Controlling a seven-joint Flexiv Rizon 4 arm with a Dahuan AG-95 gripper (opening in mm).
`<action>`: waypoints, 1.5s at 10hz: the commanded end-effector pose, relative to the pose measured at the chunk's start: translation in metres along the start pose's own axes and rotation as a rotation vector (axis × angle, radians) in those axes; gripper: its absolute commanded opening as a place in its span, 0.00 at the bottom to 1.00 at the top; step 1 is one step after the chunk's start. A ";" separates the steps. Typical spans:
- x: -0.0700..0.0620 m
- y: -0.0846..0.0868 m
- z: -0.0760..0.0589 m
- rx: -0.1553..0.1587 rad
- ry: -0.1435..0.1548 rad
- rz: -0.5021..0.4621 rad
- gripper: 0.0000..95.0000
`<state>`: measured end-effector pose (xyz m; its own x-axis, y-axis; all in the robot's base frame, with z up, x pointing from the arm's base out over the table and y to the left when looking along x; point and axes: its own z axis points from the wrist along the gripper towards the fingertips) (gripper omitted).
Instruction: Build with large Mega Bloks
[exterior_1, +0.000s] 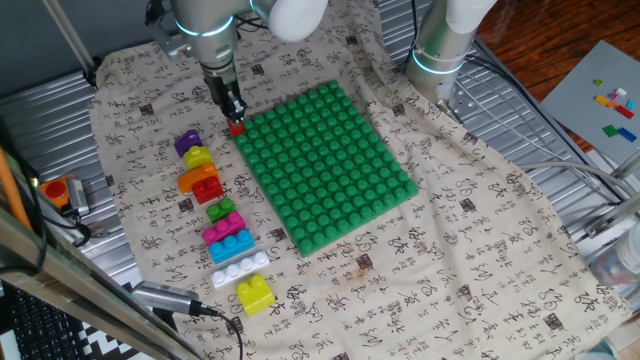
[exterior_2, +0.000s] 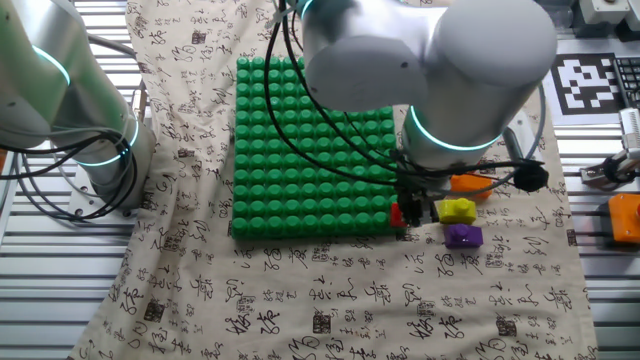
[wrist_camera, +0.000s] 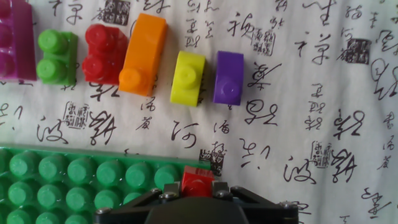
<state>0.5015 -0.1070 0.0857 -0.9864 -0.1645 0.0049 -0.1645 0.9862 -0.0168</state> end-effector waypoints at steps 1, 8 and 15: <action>0.000 0.000 0.003 -0.001 -0.005 -0.010 0.00; 0.000 -0.001 0.013 -0.003 -0.016 -0.026 0.00; 0.000 -0.001 0.012 0.001 -0.025 -0.017 0.20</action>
<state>0.5011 -0.1083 0.0734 -0.9836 -0.1788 -0.0219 -0.1783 0.9837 -0.0214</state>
